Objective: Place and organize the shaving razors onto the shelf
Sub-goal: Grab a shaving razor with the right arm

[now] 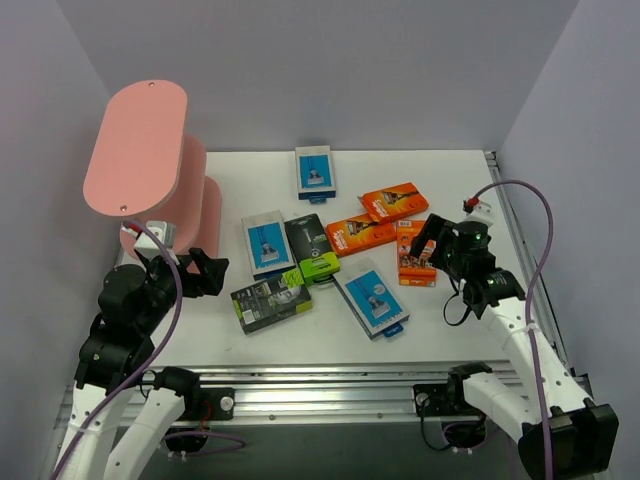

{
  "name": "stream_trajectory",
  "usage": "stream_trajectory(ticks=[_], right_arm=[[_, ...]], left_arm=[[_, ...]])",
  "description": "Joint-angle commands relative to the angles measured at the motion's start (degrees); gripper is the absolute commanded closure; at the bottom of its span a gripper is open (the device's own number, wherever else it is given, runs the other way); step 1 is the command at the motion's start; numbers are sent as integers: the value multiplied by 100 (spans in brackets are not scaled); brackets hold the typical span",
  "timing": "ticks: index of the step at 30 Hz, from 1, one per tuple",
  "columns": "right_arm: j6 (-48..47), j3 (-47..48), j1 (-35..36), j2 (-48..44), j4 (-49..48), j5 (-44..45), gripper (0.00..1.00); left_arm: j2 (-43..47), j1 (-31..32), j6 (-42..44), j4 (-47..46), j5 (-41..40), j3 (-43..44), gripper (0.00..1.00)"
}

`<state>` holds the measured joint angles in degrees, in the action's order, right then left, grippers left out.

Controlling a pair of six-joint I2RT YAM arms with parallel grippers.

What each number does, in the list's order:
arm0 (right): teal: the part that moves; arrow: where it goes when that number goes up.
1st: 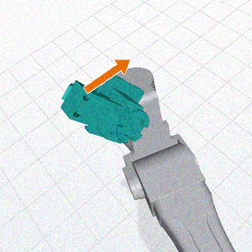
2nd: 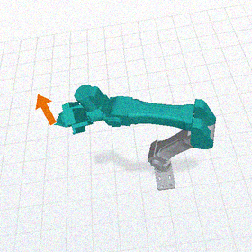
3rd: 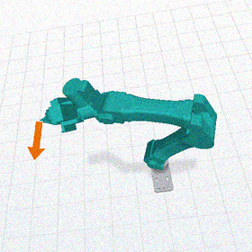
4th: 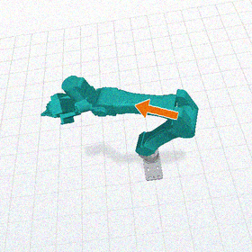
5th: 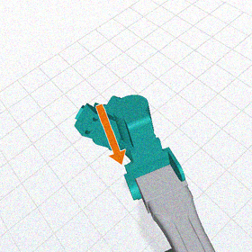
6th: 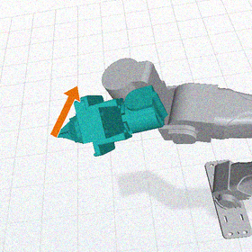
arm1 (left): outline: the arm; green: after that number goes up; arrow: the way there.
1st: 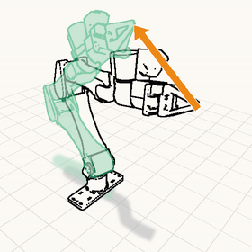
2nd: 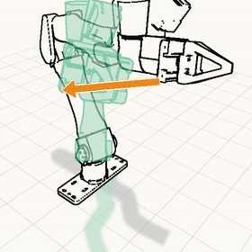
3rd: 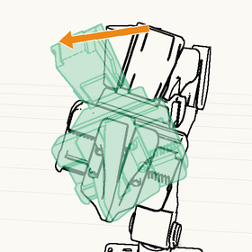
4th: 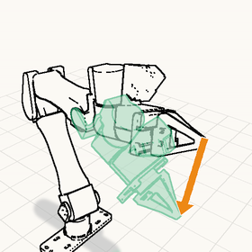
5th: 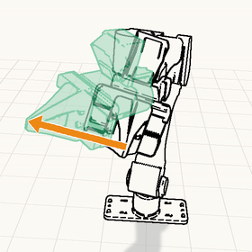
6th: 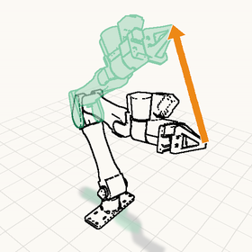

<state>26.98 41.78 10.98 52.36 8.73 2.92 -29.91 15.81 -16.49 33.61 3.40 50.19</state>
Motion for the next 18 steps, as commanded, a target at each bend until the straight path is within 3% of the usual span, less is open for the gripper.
stream_trajectory(ticks=[1, 6, 9, 14, 18], right_arm=[[-53, 41, 70, 152, -161, -107, 0], [26, -3, 71, 186, -345, -230, 0], [114, -56, 80, 327, -424, -765, 0], [904, -766, 185, 187, -1504, -1652, 0], [1476, -1005, 377, 204, -1981, -1646, 0]], left_arm=[[-6, 18, -65, -284, -138, 25, 6], [38, 18, -65, -284, -261, 8, 6], [29, 18, -74, -293, -261, -1, 6], [47, 18, -82, -302, -243, 17, 6], [56, 18, -91, -302, -234, 17, 6]])
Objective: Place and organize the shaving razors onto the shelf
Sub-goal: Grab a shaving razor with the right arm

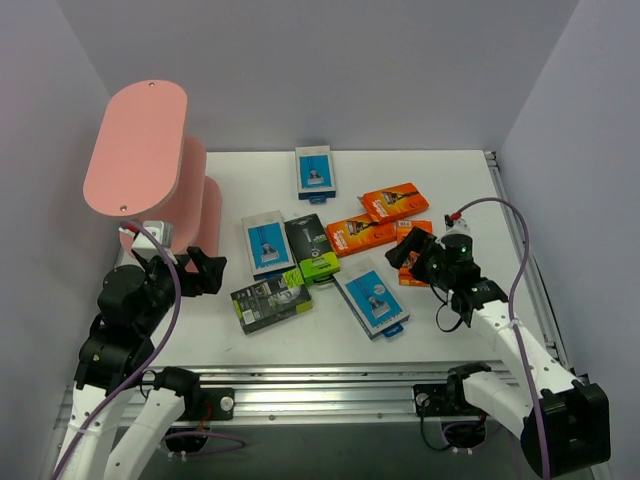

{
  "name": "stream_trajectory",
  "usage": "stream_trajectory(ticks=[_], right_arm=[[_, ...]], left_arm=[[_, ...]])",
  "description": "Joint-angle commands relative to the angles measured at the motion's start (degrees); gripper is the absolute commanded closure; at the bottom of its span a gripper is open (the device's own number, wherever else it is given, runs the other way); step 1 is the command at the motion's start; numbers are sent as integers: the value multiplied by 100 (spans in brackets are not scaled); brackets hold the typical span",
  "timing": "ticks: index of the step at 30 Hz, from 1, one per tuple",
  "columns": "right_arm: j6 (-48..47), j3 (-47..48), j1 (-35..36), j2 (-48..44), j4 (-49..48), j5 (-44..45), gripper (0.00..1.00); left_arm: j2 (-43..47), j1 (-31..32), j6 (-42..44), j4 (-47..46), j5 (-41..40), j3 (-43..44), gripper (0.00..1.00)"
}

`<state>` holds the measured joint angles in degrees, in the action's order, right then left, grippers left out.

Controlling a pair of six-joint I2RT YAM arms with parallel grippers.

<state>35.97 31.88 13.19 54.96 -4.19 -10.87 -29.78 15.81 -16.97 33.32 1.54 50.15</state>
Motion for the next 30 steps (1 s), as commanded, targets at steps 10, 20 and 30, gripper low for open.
stream_trajectory(ticks=[10, 20, 30], right_arm=[[1887, -814, 509, -731, 84, 261, 6], [2336, -1263, 746, -1611, 1121, 577, 13], [2846, -1421, 1256, -2464, 2299, 859, 18]], left_arm=[[209, 18, -96, -212, -75, -14, 6], [253, 18, -105, -221, 4, -14, 6], [324, 18, -113, -230, 48, -14, 6]])
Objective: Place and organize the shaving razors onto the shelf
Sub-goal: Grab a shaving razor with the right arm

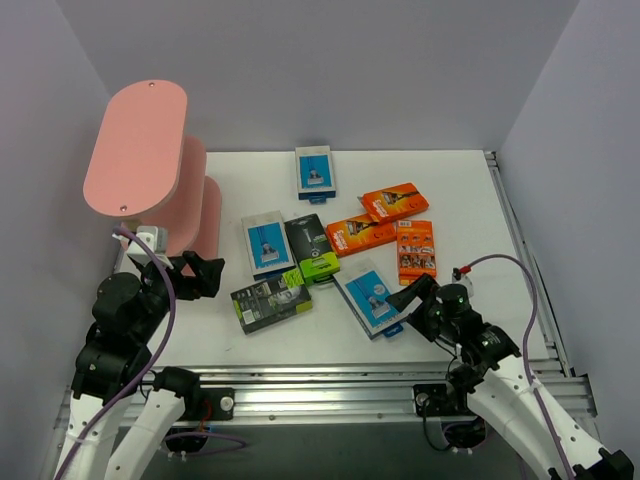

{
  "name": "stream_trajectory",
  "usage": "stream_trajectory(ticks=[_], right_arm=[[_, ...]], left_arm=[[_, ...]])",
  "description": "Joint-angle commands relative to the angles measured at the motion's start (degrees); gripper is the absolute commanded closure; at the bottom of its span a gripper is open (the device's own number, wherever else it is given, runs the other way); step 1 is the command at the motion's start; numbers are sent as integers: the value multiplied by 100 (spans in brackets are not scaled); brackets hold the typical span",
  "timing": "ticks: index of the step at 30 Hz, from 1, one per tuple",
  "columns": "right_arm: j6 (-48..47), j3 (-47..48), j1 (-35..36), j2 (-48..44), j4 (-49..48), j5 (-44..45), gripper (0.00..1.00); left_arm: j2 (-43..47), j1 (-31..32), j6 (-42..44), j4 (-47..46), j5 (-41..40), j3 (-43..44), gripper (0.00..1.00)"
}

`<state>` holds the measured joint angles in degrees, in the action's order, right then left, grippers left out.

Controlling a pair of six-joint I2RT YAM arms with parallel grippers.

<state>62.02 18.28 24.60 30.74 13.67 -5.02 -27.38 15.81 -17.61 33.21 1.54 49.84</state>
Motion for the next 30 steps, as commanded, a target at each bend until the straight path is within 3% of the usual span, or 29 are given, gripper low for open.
stream_trajectory(ticks=[1, 10, 24, 30], right_arm=[[232, -62, 124, -7, 540, 273, 19], [214, -26, 370, 502, 532, 317, 17], [504, -343, 722, 1522, -584, 422, 14], [609, -413, 739, 1777, -1006, 475, 20]], left_arm=[[75, 18, -50, -227, 48, 8, 6], [66, 18, -59, -245, 92, -1, 6], [48, 18, -67, -271, 110, -27, 6], [31, 18, -68, -280, 118, -36, 6]])
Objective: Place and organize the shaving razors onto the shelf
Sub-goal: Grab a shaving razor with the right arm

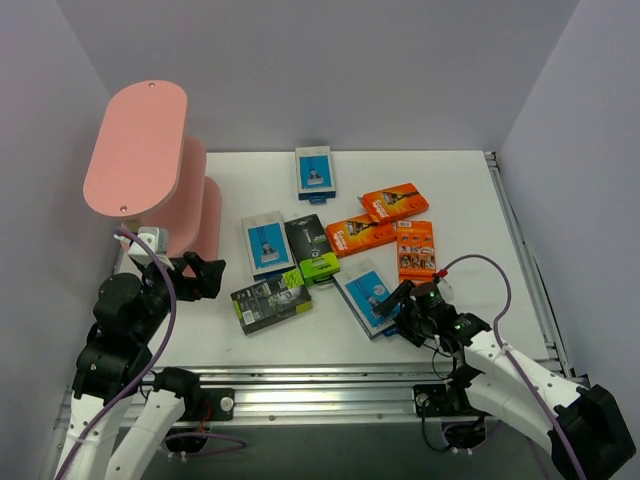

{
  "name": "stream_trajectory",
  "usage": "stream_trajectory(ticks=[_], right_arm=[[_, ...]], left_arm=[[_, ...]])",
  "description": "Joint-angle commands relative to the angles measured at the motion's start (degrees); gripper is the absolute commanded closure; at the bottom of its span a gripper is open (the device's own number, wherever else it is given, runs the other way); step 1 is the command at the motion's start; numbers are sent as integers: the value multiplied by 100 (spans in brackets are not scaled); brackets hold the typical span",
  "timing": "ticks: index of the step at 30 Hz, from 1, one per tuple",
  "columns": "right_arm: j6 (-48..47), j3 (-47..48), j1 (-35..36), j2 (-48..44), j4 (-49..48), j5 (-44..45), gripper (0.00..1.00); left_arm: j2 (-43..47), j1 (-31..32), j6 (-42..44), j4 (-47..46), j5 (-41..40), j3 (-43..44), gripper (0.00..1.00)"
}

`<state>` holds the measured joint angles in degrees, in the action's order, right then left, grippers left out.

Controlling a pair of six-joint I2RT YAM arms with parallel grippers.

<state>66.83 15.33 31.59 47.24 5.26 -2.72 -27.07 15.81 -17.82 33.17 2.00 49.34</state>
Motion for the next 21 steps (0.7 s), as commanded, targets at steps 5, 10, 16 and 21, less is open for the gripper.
stream_trajectory(ticks=[5, 10, 16, 21], right_arm=[[173, -57, 40, 338, -446, 509, 29], [50, 189, -4, 680, -745, 720, 36], [-213, 426, -416, 1312, -1343, 554, 46], [-767, 734, -1066, 1498, -1282, 422, 46]], left_arm=[[-18, 18, -46, -276, 64, 14, 6], [-35, 18, -54, -285, 81, 5, 6], [-35, 18, -54, -285, 90, 5, 6], [-62, 27, -54, -284, 108, -3, 6]])
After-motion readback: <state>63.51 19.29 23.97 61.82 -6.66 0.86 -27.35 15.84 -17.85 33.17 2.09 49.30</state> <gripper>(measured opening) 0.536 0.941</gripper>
